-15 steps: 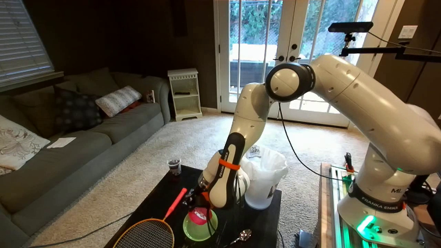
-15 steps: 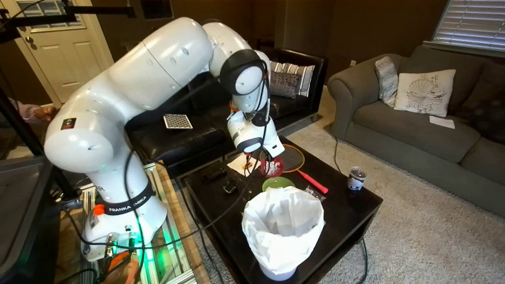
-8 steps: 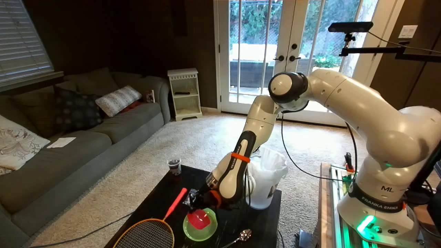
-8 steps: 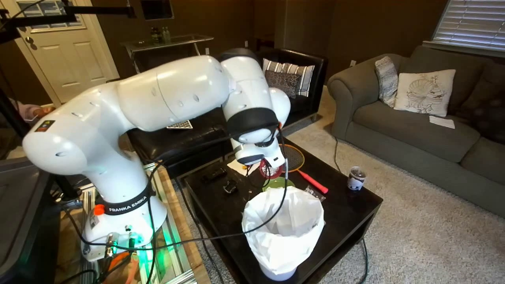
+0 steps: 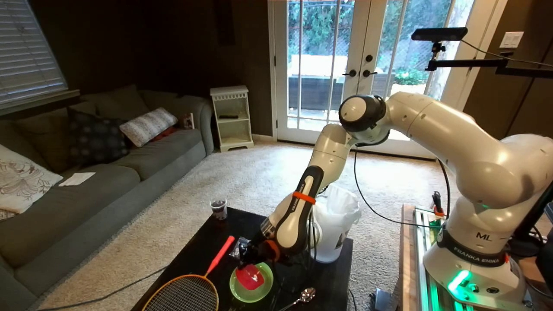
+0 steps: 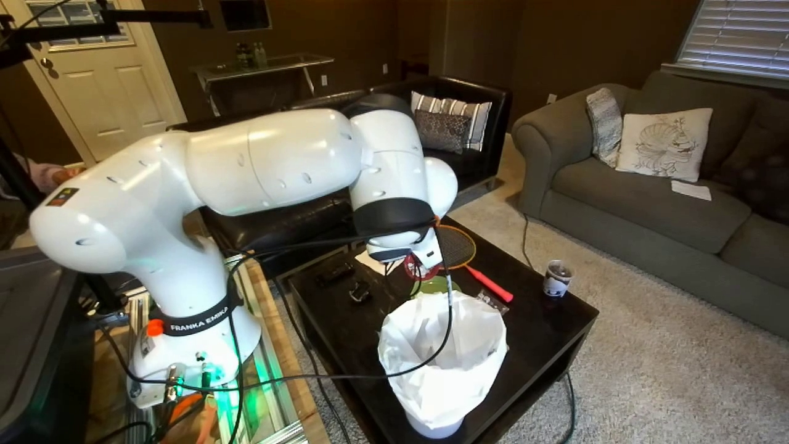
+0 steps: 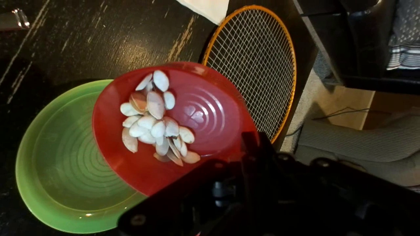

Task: Pour the contents of the pink bowl into the green bowl

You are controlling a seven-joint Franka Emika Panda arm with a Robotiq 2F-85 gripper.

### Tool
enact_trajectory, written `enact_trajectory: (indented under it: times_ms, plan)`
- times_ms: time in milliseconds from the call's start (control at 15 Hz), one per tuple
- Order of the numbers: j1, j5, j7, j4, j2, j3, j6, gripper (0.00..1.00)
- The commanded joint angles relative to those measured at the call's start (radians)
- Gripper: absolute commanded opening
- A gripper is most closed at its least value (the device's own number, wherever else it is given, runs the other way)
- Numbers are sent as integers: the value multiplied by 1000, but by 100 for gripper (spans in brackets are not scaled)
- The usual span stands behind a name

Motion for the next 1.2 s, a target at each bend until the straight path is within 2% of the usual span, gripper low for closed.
enact_trajectory:
  times_ms: [0, 333, 400, 533, 733, 933, 1133]
  plan:
    - [-98, -61, -52, 35, 118, 80, 36, 1]
    - [-247, -200, -104, 62, 290, 170, 63, 1]
    - [-225, -330, 109, -4, 175, 110, 90, 1]
    - [-245, -466, 198, -4, 193, 94, 128, 1]
    - [-214, -643, 379, 19, 182, 35, 207, 1]
    - [-161, -758, 539, 57, 178, -35, 300, 1]
    - [-91, -799, 646, 105, 175, -108, 398, 1]
